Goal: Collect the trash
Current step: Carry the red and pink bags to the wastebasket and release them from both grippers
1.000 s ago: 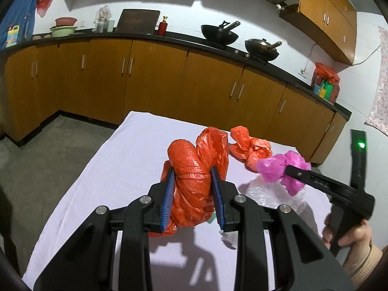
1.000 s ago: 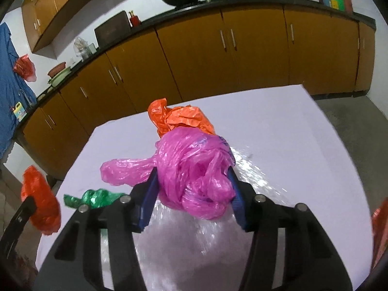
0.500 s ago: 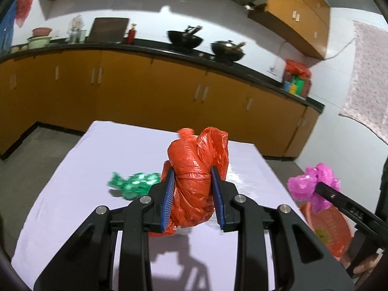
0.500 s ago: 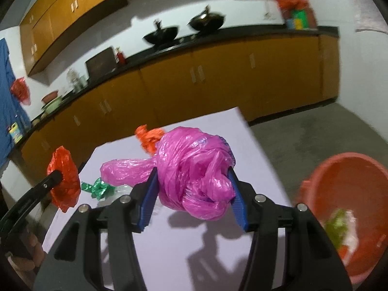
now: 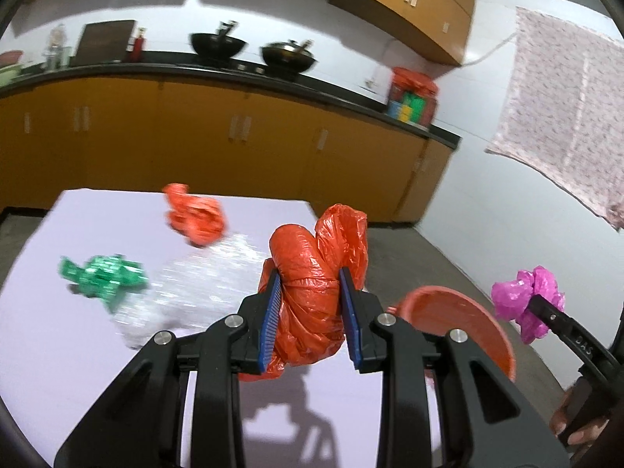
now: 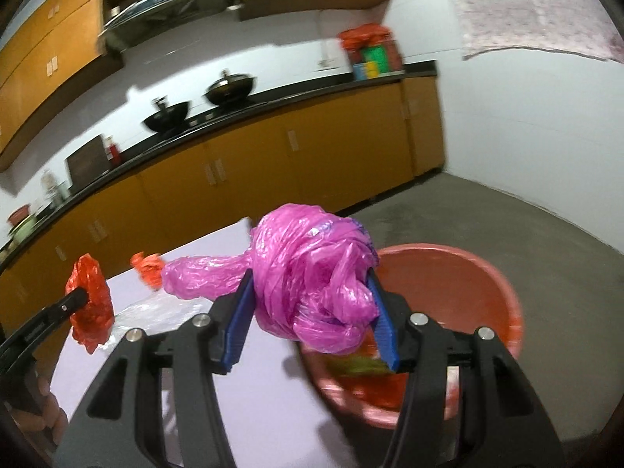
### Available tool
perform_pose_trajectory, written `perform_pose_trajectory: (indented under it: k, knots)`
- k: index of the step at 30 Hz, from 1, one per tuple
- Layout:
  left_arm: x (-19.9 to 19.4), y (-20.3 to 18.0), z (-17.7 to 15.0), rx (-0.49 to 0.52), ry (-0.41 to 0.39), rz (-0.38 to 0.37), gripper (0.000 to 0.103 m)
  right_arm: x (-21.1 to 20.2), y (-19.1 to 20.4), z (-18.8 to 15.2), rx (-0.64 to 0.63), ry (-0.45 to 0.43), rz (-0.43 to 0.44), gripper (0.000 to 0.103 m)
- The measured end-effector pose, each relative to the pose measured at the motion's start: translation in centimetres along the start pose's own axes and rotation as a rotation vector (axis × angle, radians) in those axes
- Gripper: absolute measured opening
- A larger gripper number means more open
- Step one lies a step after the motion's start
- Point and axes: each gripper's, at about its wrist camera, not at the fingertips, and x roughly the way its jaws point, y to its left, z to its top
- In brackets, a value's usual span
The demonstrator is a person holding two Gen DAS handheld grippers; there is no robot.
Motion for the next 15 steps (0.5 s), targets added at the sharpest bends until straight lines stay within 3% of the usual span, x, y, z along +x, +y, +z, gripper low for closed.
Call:
perform_pose_trajectory:
  k: [8, 15]
  knots:
    - [3.2, -6.3, -1.5, 0.054, 0.069, -0.110, 0.030, -1.2, -5.2, 0.2, 0.044, -0.032, -0.095, 0.053]
    - [5.3, -10.2, -2.5, 0.112, 0.116, -0.174, 0.030, -1.2, -7.4, 0.1, 0.068, -0.042, -0.129, 0.054]
